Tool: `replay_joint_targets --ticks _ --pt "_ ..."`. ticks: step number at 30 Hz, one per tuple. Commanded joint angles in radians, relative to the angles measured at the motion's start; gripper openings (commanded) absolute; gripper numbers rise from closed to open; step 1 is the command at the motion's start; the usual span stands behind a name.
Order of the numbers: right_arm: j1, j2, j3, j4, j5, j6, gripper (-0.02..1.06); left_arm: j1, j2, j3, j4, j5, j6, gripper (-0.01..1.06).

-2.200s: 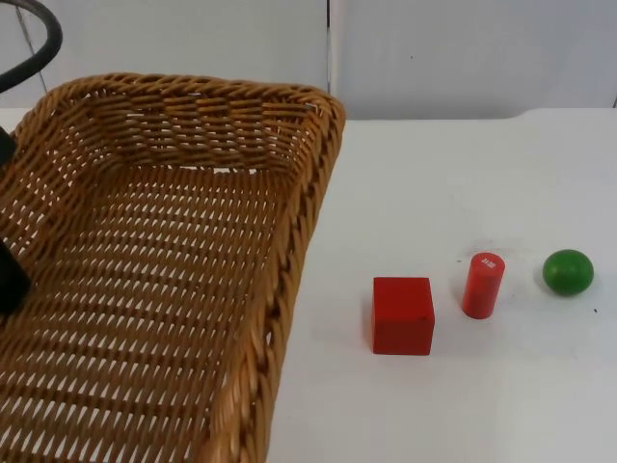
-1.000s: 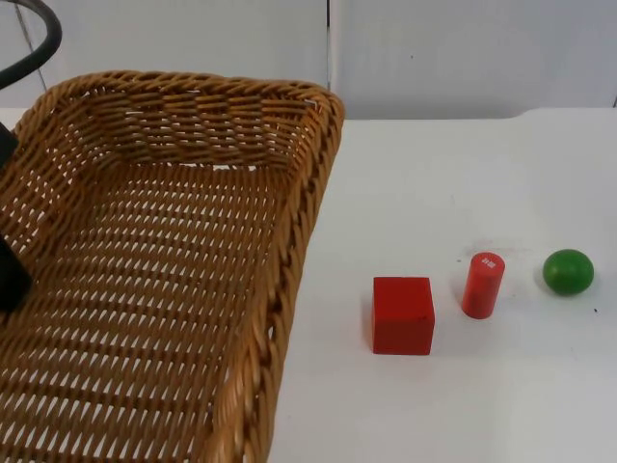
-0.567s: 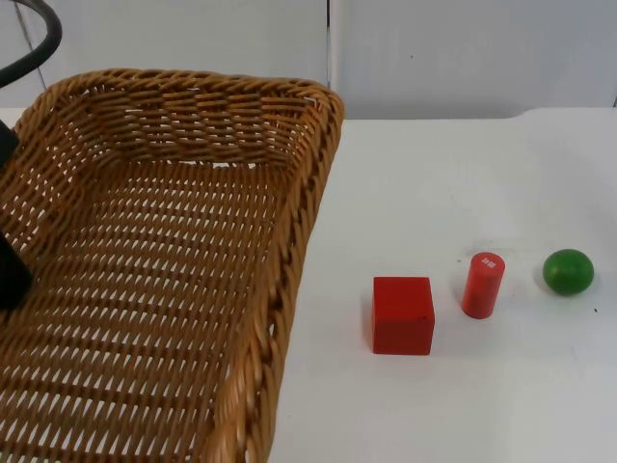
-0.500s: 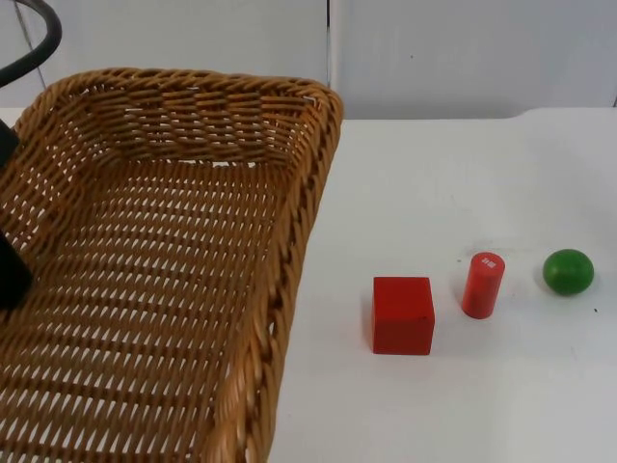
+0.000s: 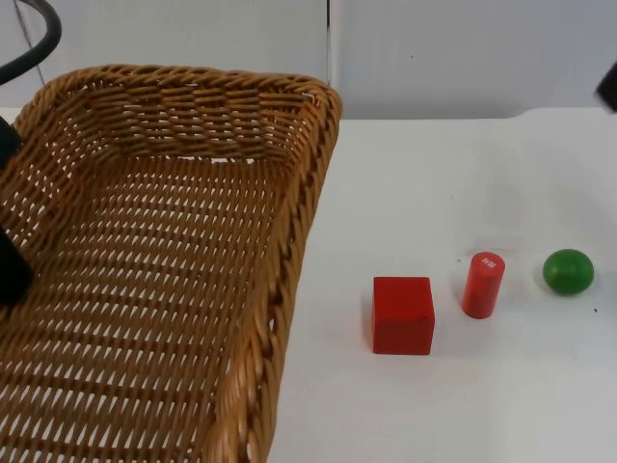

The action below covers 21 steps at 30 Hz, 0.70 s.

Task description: Pick up the basket with the left hand and place the object to the left of the red cylinder into the basket with the right hand.

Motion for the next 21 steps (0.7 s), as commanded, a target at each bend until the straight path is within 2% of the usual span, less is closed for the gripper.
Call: replay_joint_targets --ticks 1,2,7,11,21 --pt "0.063 0.057 -0.03 0.008 0.001 -0.105 1.01 0.0 -0.012 0.003 -0.035 0.007 0.0 0.0" --pt "0.063 0.057 -0.03 0.008 0.001 -0.105 1.01 0.0 -0.012 0.003 -0.035 0.007 0.0 0.0" --pt "0.161 0.149 -0.035 0.008 -0.022 -0.254 1.01 0.0 -0.012 0.003 -0.035 0.008 -0.003 0.0" --pt "0.218 0.198 -0.035 0.008 -0.038 -0.31 1.01 0.0 -0.012 0.003 -0.035 0.008 -0.003 0.0" --pt "0.313 0.318 -0.035 0.008 -0.056 -0.365 1.01 0.0 -0.012 0.003 -0.035 0.008 -0.008 0.0"
